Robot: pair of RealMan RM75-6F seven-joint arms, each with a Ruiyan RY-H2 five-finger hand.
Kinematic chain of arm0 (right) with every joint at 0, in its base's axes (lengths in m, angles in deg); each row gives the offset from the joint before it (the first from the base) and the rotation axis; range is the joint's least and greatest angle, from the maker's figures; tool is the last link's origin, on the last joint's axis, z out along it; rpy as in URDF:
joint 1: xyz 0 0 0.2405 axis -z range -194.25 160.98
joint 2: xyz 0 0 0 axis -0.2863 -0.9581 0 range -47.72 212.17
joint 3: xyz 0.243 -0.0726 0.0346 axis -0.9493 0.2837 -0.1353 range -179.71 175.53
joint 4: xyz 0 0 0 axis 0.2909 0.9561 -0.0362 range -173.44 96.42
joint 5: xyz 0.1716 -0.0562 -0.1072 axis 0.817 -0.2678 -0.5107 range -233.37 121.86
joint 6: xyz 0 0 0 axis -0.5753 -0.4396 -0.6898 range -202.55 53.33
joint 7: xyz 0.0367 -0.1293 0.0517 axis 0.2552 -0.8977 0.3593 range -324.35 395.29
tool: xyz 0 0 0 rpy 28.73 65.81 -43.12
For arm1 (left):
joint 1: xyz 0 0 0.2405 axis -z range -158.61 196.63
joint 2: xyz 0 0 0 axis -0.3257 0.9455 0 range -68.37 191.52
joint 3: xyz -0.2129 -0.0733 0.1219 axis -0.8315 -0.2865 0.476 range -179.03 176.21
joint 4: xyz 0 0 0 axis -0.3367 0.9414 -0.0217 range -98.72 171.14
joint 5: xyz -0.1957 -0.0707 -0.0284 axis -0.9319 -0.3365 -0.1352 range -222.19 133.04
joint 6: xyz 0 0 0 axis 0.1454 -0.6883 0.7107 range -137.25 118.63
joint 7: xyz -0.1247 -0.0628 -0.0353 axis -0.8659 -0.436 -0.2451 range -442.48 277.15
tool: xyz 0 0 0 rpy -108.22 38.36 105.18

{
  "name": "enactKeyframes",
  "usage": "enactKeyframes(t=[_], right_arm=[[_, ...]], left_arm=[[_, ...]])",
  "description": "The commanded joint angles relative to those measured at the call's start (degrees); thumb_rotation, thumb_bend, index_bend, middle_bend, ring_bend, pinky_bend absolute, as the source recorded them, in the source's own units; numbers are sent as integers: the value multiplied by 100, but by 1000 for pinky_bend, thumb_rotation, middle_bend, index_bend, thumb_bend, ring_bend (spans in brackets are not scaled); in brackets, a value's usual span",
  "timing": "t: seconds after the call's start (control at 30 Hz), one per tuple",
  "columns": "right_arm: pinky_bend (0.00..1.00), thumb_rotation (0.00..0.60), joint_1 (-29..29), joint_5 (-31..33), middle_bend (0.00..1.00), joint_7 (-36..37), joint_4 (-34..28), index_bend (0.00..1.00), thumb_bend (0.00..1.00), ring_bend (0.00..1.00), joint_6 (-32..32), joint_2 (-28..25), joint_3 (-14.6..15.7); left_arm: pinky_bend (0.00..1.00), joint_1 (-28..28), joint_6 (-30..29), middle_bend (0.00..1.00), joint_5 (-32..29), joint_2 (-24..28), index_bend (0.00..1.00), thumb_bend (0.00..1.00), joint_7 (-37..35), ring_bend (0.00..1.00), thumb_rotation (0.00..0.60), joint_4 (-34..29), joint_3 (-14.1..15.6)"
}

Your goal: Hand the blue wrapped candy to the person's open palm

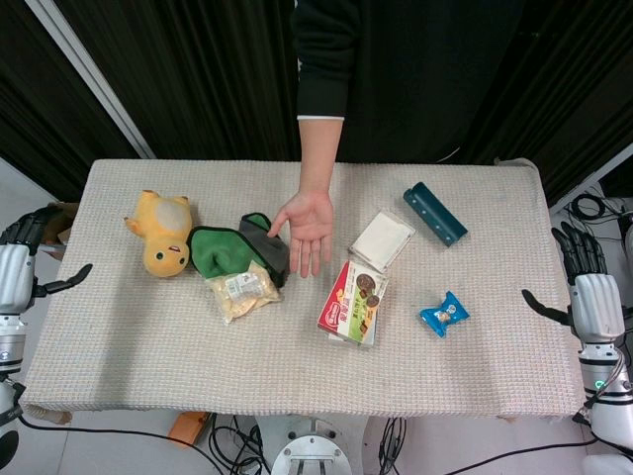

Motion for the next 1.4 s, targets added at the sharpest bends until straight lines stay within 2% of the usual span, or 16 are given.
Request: enactKeyframes(t=[0.03,0.33,0.47,0.6,0.7,1.0,1.23,1.4], right_arm=[[0,600,-11,11,0,23,37,0,80,0,10,35,-10],[0,600,-11,-138,0,-50,115,0,80,0,68,86,133],[0,600,-82,-397,0,-299,-35,0,80,0,315,-128,376],[0,600,-205,-607,0,-1010,-418,0,80,0,736,-409,637],[0,600,-273,-581,0,-1666,-671,0,80,0,954,-456,687],[0,600,-683,-170,0,-3110,-1074,0,102,0,2261,-263,913],[1,600,-972,176,3,-3696,-1064,0,135,0,2826,74,876],[139,600,-1122,410,66,-3873,-875,0,153,8,3041,373,812]], left_arm=[[209,-26,-8,152,-27,6,173,171,-27,144,478,10,11],[209,-46,-31,152,38,74,173,171,39,143,477,-43,71],[209,-24,-12,152,45,86,174,171,56,144,477,-72,70],[209,-27,24,152,64,66,173,171,105,144,475,-48,127],[209,-70,-35,152,75,36,173,171,85,144,476,-36,155],[209,-97,-66,152,105,62,173,171,147,144,477,-75,191],[209,-84,-2,152,72,58,173,172,141,144,478,-58,199],[209,-79,9,152,75,51,173,171,115,144,481,-22,204]])
